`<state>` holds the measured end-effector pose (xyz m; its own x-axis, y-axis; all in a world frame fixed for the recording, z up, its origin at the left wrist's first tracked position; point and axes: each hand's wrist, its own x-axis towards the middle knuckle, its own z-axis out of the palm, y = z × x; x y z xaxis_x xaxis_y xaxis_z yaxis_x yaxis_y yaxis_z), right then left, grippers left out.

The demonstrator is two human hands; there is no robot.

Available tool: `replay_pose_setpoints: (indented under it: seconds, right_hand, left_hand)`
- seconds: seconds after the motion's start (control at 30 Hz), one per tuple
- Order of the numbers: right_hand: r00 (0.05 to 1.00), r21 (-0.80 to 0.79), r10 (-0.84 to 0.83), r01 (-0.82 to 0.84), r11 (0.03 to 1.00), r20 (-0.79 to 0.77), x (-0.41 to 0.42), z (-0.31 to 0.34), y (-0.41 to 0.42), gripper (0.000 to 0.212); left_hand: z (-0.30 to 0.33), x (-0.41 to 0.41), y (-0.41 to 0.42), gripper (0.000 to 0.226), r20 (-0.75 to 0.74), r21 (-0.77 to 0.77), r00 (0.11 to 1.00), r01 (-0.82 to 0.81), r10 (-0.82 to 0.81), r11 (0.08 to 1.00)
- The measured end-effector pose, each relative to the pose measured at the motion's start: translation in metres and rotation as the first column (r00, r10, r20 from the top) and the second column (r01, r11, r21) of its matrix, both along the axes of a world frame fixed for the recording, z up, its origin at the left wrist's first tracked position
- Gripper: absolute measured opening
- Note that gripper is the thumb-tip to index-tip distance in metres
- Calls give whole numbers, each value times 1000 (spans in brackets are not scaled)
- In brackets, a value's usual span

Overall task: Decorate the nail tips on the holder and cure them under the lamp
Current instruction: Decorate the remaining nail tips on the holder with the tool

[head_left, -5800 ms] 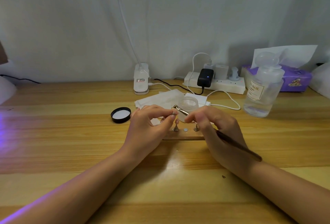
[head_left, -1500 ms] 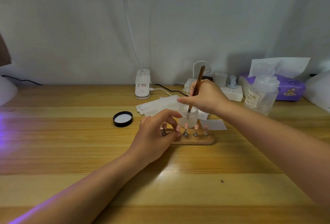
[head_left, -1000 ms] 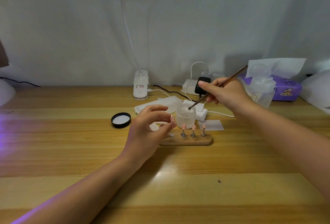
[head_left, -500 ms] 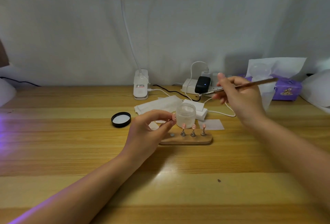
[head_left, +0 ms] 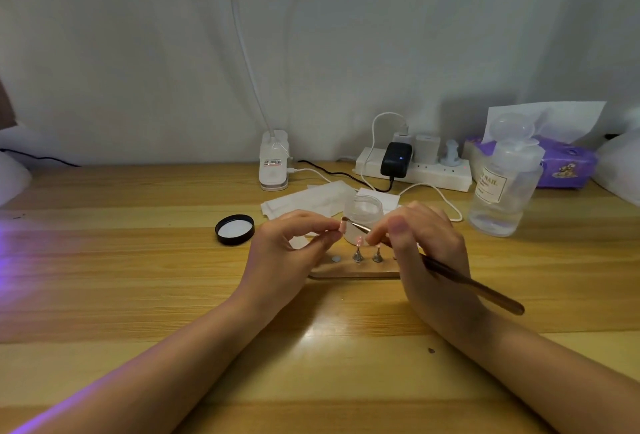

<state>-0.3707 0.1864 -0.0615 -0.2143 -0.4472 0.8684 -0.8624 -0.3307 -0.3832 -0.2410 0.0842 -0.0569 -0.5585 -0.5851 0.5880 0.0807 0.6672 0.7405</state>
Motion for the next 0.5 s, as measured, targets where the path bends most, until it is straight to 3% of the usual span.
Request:
replay_pose_setpoints:
  seconds: [0.2,0.33,0.5]
  right_hand:
    - [1000,6,25,-25,1000,7,0,-3,0,59]
    - [998,-16,39,-38,999,48,-1,-3,1,48]
    - [999,49,40,-42,998,31,0,-3,-3,53]
  left_hand:
    - [1,0,0,20,12,40,1000,-8,7,999]
    - [2,0,1,20,8,50,1000,-6,6,999]
    - [1,0,1,22,14,45,999,-29,29,999]
